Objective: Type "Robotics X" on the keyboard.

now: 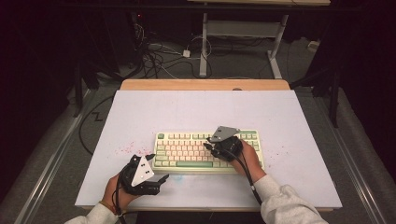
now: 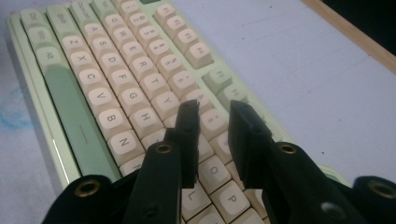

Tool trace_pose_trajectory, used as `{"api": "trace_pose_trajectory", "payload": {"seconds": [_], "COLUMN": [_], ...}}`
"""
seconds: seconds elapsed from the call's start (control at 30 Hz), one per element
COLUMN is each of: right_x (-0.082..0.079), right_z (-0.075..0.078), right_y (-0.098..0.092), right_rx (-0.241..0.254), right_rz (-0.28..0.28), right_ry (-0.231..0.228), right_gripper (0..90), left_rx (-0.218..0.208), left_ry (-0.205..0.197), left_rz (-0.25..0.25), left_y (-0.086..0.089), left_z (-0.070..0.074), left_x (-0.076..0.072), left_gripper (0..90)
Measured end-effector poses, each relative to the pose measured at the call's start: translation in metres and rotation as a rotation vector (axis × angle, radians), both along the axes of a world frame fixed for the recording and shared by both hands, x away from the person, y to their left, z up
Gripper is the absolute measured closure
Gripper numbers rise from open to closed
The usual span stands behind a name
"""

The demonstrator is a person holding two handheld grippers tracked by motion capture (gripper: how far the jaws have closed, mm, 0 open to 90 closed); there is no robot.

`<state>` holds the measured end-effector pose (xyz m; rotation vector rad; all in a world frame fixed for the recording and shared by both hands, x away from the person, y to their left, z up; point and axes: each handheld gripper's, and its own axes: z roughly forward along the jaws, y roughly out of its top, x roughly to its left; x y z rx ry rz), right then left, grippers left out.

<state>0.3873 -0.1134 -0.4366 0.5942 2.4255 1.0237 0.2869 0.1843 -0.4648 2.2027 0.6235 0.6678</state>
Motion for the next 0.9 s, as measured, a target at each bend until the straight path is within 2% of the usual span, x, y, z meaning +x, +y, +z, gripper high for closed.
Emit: {"api": "trace_pose_trajectory", "payload": {"seconds": [0.47,0.57,0.73,0.9], "right_x": [-0.003,-0.005,-0.011,-0.017], "right_z": [0.005,0.006,0.010,0.016], "right_y": [-0.006,-0.007,-0.011,-0.015], "right_rx": [0.047,0.057,0.084,0.108], "right_rz": [0.012,0.012,0.020,0.005], "right_ry": [-0.010,-0.030,-0.066,-0.103], "right_gripper": [35.5,28.5,25.1,22.4], "left_rx": [0.000,-0.002,-0.004,-0.006], "left_ry": [0.005,0.005,0.003,-0.003], "left_rz": [0.001,0.002,0.006,0.009], "left_y": [0.000,0.000,0.001,0.001], "left_z": [0.000,0.000,0.000,0.001], "left_x": [0.001,0.001,0.001,0.000], "left_gripper": [17.8,17.8,17.9,17.9]}}
